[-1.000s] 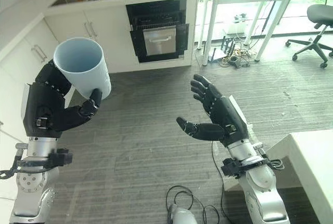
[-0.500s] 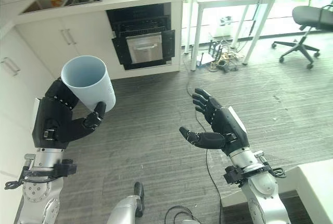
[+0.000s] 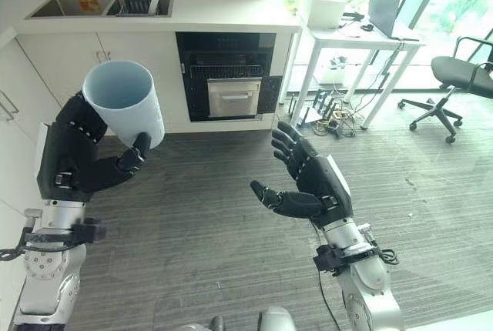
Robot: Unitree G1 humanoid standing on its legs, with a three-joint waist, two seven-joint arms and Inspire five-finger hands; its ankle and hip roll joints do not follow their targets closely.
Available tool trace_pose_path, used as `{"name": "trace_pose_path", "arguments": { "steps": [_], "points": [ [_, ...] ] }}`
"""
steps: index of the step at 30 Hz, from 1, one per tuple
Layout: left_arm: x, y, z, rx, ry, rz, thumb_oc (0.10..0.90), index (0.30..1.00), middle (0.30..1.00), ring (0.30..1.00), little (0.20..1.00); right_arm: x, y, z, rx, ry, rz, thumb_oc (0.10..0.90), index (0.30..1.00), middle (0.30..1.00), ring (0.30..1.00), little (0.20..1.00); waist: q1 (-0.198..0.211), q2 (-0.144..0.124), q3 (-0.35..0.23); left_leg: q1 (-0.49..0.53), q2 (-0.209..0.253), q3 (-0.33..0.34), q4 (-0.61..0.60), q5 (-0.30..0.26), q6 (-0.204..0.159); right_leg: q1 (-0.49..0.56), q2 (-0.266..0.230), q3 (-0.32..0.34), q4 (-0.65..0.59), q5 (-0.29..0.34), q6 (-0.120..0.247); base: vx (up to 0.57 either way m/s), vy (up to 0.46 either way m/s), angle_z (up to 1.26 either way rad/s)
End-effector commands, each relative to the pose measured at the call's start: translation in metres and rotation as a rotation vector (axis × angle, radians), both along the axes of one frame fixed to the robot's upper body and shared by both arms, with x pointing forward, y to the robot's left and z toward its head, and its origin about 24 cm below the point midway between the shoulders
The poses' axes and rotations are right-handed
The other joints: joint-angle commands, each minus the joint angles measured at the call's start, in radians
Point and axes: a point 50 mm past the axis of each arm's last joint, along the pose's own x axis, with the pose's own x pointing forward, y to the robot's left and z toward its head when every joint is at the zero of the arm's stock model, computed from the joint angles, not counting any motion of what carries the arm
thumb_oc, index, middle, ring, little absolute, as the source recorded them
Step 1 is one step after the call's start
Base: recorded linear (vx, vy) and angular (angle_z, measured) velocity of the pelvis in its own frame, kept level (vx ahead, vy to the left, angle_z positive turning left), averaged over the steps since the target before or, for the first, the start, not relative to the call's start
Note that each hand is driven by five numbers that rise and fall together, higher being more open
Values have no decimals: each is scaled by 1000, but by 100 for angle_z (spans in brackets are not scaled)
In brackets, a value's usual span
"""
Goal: Place the dishes in the dishwasher.
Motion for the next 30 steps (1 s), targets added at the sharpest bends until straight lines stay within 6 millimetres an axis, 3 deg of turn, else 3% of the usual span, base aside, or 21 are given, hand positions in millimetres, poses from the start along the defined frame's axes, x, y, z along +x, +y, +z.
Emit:
{"name": "trace_pose_path", "arguments": {
  "steps": [1, 4, 5, 6, 7, 11, 13, 14, 15, 16, 17, 19, 21, 22, 23, 24, 27, 30],
  "points": [
    [-10, -7, 45, 59, -263, -8, 400, 300, 300, 300, 300, 6, -14, 42, -6, -241, -67, 800, 900, 900, 900, 900, -11, -23, -13, -20, 49, -52, 124, -141, -113, 47, -85, -23, -150, 115, 32, 297, -187, 23],
    [-10, -10, 44, 49, -255, -10, 400, 300, 300, 300, 300, 8, -9, 43, -8, -245, -69, 800, 900, 900, 900, 900, -19, -21, -4, 22, 42, -57, 124, -174, -109, -100, -132, 30, -150, 129, 51, 350, -205, -10],
    [-12, -11, 44, 45, -256, -9, 400, 300, 300, 300, 300, 8, -5, 44, -10, -252, -59, 800, 900, 900, 900, 900, -13, -20, -1, 37, 38, -56, 124, -187, -105, -128, -146, 11, -150, 146, 55, 316, -207, 9],
    [-13, -10, 44, 42, -255, -9, 400, 300, 300, 300, 300, 8, -3, 44, -12, -252, -53, 800, 900, 900, 900, 900, -11, -22, -1, 43, 35, -55, 124, -194, -102, -128, -149, 1, -150, 158, 57, 376, -282, -2],
    [-13, -7, 44, -5, -246, -43, 400, 300, 300, 300, 300, 8, -3, 43, -24, -248, -41, 800, 900, 900, 900, 900, -8, -26, -8, 50, 33, -57, 124, -206, -97, -110, -135, 6, -150, 128, 54, 356, -297, 18],
    [-11, -8, 44, -80, -245, -83, 400, 300, 300, 300, 300, 14, -4, 48, -44, -256, -35, 800, 900, 900, 900, 900, -12, -44, -44, 98, 44, -62, 124, -248, -102, -58, -118, 15, -150, 157, 62, 372, -377, 25],
    [-10, -9, 44, -115, -244, -99, 400, 300, 300, 300, 300, 17, -2, 55, -60, -284, -6, 800, 900, 900, 900, 900, -17, -44, -67, 147, 67, -54, 124, -259, -123, -28, -95, 0, -150, 134, 43, 403, -398, 26],
    [-10, -9, 43, -148, -237, -117, 400, 300, 300, 300, 300, 17, -2, 57, -70, -291, 4, 800, 900, 900, 900, 900, -18, -38, -75, 164, 87, -40, 124, -228, -140, -8, -77, -5, -150, 114, 27, 415, -382, 10],
    [-11, -8, 41, -172, -229, -122, 400, 300, 300, 300, 300, 16, -5, 56, -75, -289, 10, 800, 900, 900, 900, 900, -18, -30, -79, 180, 105, -31, 124, -162, -161, 8, -55, -7, -150, 91, 9, 429, -400, -7],
    [-13, -6, 38, -202, -218, -124, 400, 300, 300, 300, 300, 14, -8, 55, -80, -283, 19, 800, 900, 900, 900, 900, -14, -28, -82, 198, 125, -20, 124, -36, -190, 35, -31, 1, -150, 59, -17, 484, -543, -44],
    [-18, -4, 31, -249, -207, -124, 400, 300, 300, 300, 300, 9, -12, 53, -92, -270, 49, 800, 900, 900, 900, 900, 10, -66, -51, 104, 121, 4, 297, 129, -220, 106, -27, 36, -150, 8, -65, 422, -485, -49],
    [-20, -3, 26, -273, -192, -143, 400, 300, 300, 300, 300, 7, -14, 49, -106, -258, 41, 800, 900, 900, 900, 900, 25, -73, -29, -12, 128, 23, 371, 115, -205, 137, -27, 22, -150, -7, -73, 238, -259, -46],
    [-20, -4, 23, -247, -186, -144, 400, 300, 300, 300, 300, 11, -14, 49, -93, -249, 33, 800, 900, 900, 900, 900, 31, -69, -15, -25, 123, 69, 258, 59, -179, 149, -23, 17, -150, -20, -61, 253, 9, -52],
    [-22, -4, 22, -225, -182, -141, 400, 300, 300, 300, 300, 12, -13, 47, -76, -240, 33, 800, 900, 900, 900, 900, 30, -53, -11, -8, 145, 105, 124, 60, -180, 157, -9, 22, -150, -30, -48, 322, 181, -30],
    [-25, -2, 21, -216, -183, -137, 400, 300, 300, 300, 300, 12, -13, 45, -81, -232, 30, 800, 900, 900, 900, 900, 27, -22, -2, -67, 199, 106, 124, 23, -194, 168, 20, 26, -150, -39, -39, 299, 216, -32],
    [-26, -1, 21, -216, -185, -133, 400, 300, 300, 300, 300, 12, -13, 44, -91, -228, 32, 800, 900, 900, 900, 900, 25, -6, -4, -112, 222, 87, 124, 7, -207, 172, 33, 24, -150, -44, -35, 218, 177, -63],
    [-28, 2, 20, -228, -194, -123, 400, 300, 300, 300, 300, 8, -14, 43, -120, -225, 38, 800, 900, 900, 900, 900, 37, 14, -5, -214, 256, 7, 124, 63, -250, 199, 57, 29, -150, -75, -43, 260, 163, -24],
    [-31, 4, 17, -224, -203, -116, 400, 300, 300, 300, 300, 6, -16, 45, -125, -229, 51, 800, 900, 900, 900, 900, 46, 17, -9, -261, 272, 12, 124, 52, -257, 224, 53, 10, -150, -101, -46, 278, 221, -21]
  ]
}}
